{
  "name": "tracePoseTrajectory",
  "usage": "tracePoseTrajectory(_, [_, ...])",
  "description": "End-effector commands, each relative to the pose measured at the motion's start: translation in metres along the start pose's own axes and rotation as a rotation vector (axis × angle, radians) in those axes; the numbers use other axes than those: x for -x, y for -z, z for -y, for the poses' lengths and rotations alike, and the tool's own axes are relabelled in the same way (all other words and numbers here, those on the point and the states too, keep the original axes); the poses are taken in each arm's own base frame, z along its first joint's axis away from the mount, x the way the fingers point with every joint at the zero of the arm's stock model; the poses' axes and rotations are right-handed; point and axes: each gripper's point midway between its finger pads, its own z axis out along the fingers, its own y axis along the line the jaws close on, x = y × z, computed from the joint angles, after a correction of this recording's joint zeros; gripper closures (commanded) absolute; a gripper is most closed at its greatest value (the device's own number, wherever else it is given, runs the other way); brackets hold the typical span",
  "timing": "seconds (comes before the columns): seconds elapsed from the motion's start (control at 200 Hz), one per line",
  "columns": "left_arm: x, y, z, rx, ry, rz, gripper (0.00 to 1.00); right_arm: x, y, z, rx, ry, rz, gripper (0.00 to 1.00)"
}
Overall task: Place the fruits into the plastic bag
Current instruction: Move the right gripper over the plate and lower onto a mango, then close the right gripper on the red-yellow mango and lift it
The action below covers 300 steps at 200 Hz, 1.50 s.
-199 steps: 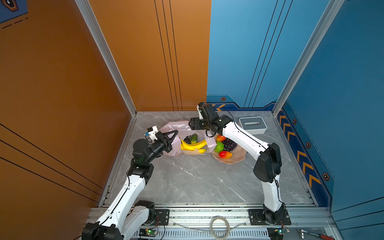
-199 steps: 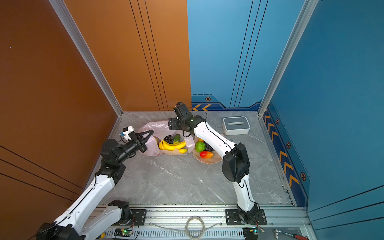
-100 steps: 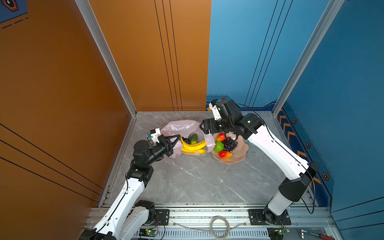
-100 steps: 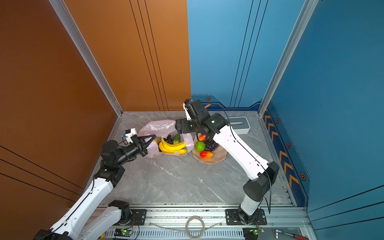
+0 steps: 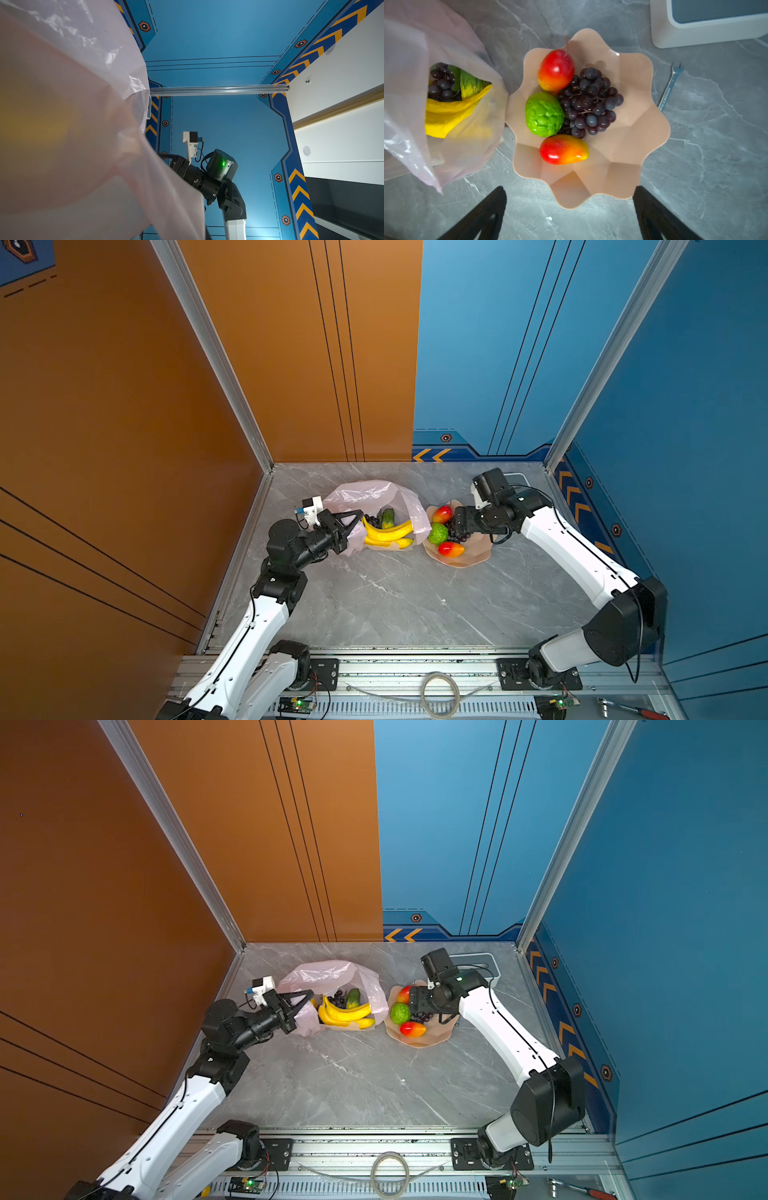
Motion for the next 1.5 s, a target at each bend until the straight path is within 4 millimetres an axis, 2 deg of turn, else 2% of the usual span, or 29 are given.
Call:
tracePoseTrajectory(0.0, [-0.005, 0.001, 0.023, -0.047, -0.059, -0.014, 1.0, -0.01, -0.017, -0.012, 0.094, 0.006, -0.065, 0.07])
tracePoseTrajectory(0.17, [-0.003, 0.0, 0.023, -0.045, -0.058, -0.011, 1.0, -0.035, -0.049, -0.003, 0.043, 0.032, -0.211, 0.06])
tracePoseTrajectory(0.215, [-0.003, 0.0, 0.023, -0.044, -0.06, -0.011, 1.0, -0.04, -0.055, -0.004, 0.034, 0.033, -0.228, 0.0])
tracePoseTrajectory(0.265, [-0.003, 0.0, 0.022, -0.043, -0.059, -0.011, 1.0, -0.043, -0.061, -0.003, 0.019, 0.033, -0.239, 0.0])
tracePoseTrajectory(0.751, [-0.002, 0.002, 0.021, -0.039, -0.058, -0.006, 1.0, -0.048, -0.115, -0.005, -0.015, -0.152, -0.19, 0.0])
tracePoseTrajectory(0.956, [0.001, 0.005, 0.021, -0.037, -0.056, -0.002, 1.0, -0.044, -0.127, -0.005, -0.038, -0.163, -0.171, 0.0])
tracePoseTrajectory(1.287, [0.003, 0.006, 0.022, -0.038, -0.054, 0.004, 1.0, -0.052, -0.148, -0.006, -0.057, -0.145, -0.205, 0.01])
tracePoseTrajectory(1.497, [0.004, 0.008, 0.022, -0.039, -0.053, 0.008, 1.0, -0.051, -0.147, -0.004, -0.079, -0.128, -0.19, 0.09])
